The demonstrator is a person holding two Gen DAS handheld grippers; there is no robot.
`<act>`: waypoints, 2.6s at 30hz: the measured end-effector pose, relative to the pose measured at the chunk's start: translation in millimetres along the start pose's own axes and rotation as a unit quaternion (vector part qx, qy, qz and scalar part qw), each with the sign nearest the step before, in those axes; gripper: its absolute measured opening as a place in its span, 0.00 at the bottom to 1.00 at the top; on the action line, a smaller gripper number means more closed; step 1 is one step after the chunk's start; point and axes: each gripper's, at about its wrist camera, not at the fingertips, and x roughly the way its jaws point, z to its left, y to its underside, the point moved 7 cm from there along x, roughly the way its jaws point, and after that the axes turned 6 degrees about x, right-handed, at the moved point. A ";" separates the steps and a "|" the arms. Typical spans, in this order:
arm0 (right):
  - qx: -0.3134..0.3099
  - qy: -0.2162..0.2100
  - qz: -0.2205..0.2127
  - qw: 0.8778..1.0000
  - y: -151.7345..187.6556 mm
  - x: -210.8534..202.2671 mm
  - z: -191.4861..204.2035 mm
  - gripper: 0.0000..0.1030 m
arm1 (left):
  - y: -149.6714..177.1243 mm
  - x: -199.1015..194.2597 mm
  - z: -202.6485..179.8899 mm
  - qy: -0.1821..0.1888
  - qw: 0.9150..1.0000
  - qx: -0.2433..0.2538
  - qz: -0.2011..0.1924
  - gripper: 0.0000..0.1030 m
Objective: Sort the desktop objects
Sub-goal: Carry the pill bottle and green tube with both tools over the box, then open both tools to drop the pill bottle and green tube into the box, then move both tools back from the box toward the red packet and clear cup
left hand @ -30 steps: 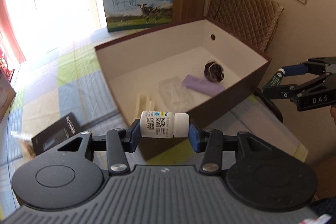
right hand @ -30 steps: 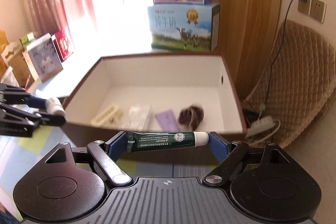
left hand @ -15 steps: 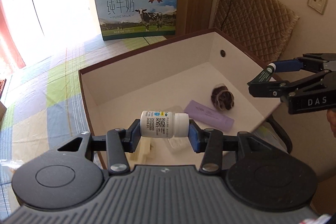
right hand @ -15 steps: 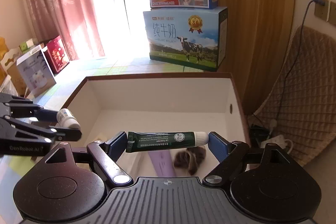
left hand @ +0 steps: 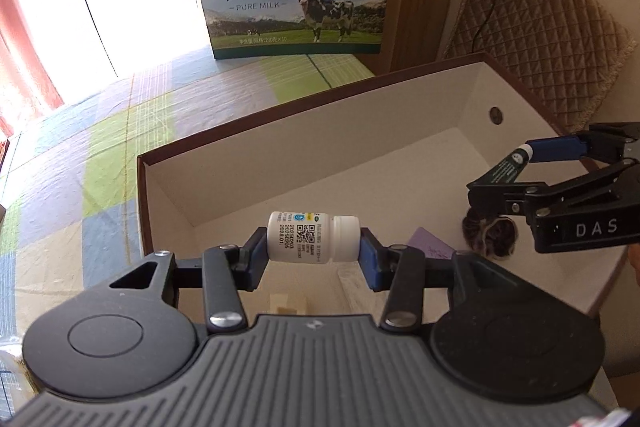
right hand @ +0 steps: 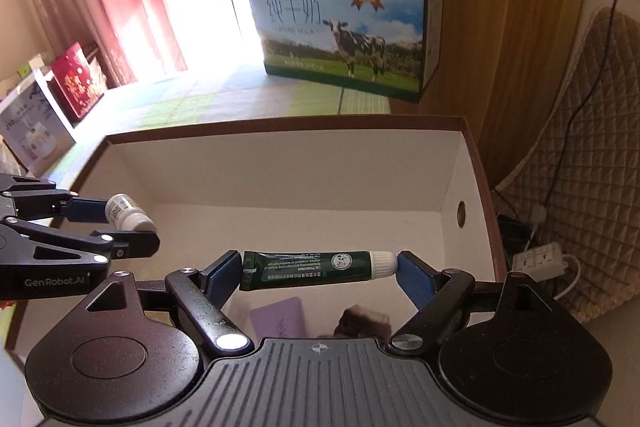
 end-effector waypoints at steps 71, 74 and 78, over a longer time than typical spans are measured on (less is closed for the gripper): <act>0.017 -0.037 -0.032 0.999 7.9 -41.8 13.4 0.98 | 3.9 -19.7 6.2 -0.053 0.998 -0.016 -0.003 0.86; 0.011 -0.031 -0.036 0.999 14.3 -51.7 18.6 0.98 | 8.8 -33.3 4.0 -0.051 0.998 -0.019 -0.010 0.87; 0.010 -0.028 -0.046 0.999 21.2 -63.8 24.5 0.98 | 15.1 -50.1 1.2 -0.051 0.998 -0.027 -0.018 0.90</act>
